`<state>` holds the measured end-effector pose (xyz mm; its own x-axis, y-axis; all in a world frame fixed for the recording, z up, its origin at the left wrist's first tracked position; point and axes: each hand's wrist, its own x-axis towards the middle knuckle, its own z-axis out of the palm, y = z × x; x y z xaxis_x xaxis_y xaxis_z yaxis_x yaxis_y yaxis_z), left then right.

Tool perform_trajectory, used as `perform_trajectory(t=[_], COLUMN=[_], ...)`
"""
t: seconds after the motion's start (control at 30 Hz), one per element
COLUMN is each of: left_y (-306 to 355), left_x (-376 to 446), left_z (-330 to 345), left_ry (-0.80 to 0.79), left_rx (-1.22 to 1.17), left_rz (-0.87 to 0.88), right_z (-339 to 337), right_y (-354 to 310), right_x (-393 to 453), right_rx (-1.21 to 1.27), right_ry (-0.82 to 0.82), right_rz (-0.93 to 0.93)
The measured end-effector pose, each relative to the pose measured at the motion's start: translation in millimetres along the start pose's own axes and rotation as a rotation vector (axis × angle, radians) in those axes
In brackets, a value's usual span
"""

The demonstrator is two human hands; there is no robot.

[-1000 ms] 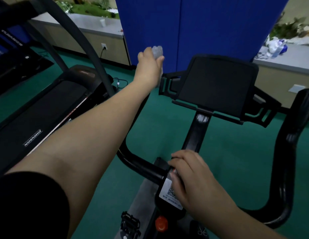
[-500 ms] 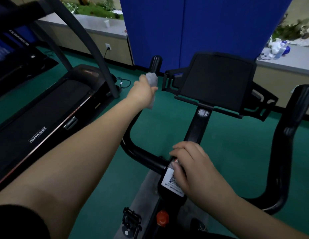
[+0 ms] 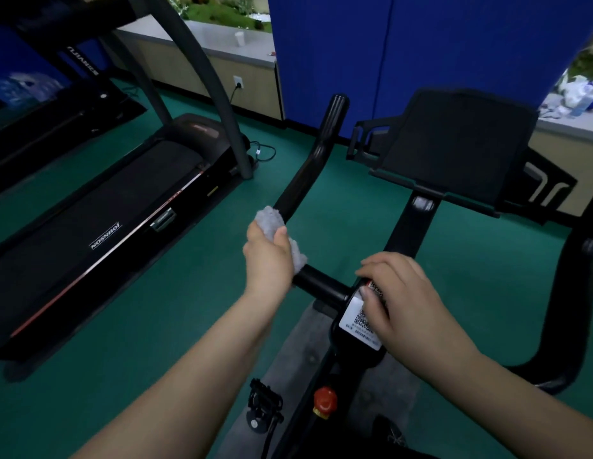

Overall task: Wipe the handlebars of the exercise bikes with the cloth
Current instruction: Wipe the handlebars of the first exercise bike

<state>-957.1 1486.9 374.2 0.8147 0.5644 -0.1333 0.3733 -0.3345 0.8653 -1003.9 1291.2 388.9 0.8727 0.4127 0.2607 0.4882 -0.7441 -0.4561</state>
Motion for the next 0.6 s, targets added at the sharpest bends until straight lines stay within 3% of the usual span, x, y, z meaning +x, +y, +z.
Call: perform_trajectory(t=[0.17, 0.33, 0.4, 0.6], left_y=[-7.5, -19.7, -23.1, 18.0], left_x=[-46.6, -66.0, -68.3, -70.3], left_z=[18.9, 2.4, -16.9, -61.1], left_ry=[0.047, -0.161, -0.201, -0.091], left_rx=[-0.198, -0.124, -0.019, 0.129], left_rz=[-0.149, -0.107, -0.029, 0.420], right_z=[0.4, 0.7, 0.3, -0.5], right_y=[0.3, 0.7, 0.2, -1.7], right_x=[-1.4, -0.4, -0.2, -3.1], right_rx=[0.010, 0.018, 0.021, -0.010], right_ry=[0.010, -0.008, -0.009, 0.029], right_rz=[-0.004, 0.000, 0.013, 0.051])
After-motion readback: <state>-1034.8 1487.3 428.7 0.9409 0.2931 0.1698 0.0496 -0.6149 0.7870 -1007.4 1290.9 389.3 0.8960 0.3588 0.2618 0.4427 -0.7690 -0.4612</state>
